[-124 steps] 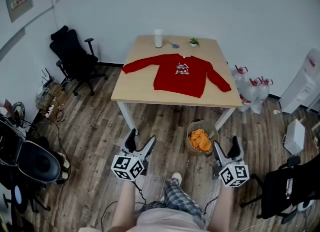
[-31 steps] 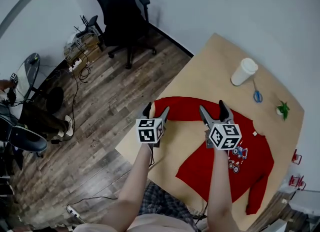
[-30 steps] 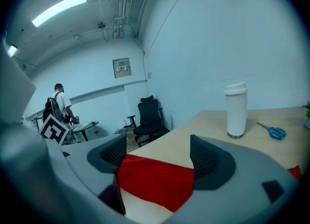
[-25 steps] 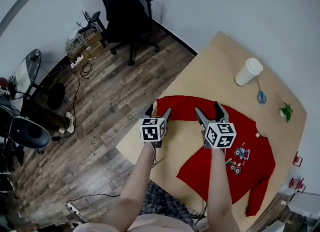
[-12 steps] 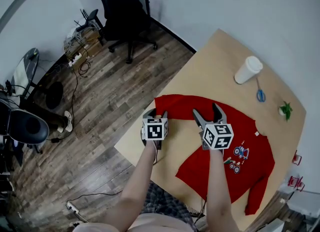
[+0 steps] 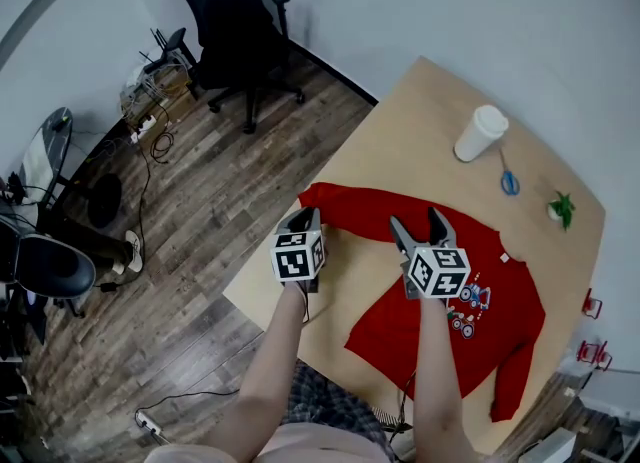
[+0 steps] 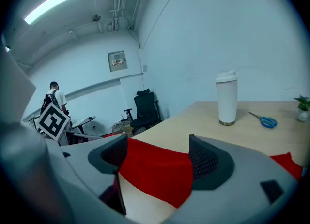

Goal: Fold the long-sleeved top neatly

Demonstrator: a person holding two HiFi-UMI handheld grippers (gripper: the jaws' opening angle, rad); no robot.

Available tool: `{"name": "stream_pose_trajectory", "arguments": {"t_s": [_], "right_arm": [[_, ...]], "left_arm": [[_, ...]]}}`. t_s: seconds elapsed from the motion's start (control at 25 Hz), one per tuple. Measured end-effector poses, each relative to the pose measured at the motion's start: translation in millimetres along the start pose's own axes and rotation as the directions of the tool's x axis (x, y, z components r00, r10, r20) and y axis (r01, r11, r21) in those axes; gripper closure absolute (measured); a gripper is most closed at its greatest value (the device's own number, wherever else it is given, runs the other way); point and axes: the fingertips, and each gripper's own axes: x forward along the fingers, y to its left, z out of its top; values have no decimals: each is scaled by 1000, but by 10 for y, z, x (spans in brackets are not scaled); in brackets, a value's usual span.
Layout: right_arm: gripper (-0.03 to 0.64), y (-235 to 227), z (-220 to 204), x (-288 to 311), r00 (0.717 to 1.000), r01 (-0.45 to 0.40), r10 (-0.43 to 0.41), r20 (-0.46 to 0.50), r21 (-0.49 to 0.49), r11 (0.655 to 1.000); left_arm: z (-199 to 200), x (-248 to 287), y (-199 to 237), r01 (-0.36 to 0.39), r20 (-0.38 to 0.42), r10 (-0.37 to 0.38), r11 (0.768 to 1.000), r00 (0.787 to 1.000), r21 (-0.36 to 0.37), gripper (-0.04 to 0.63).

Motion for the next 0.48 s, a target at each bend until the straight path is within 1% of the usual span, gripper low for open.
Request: {"name": "stream_pose_trajectory", "arguments": {"t_s": [0.12,0.24,0.48], "right_arm": [[235,-136,60,-182,999,36,-37,21,11,999],[236,-290,108,-393,996,79,-80,41,28,996],[236,-591,110,-896,983,169,-173,67,60,984]], "left_arm": [[239,-96,-180,15,68,-16,1000,998,18,563],[466,-154,-414,46,119,-52,998,992,47,563],[766,-242,-1051,124,180,-147,983,973,133,561]]}}
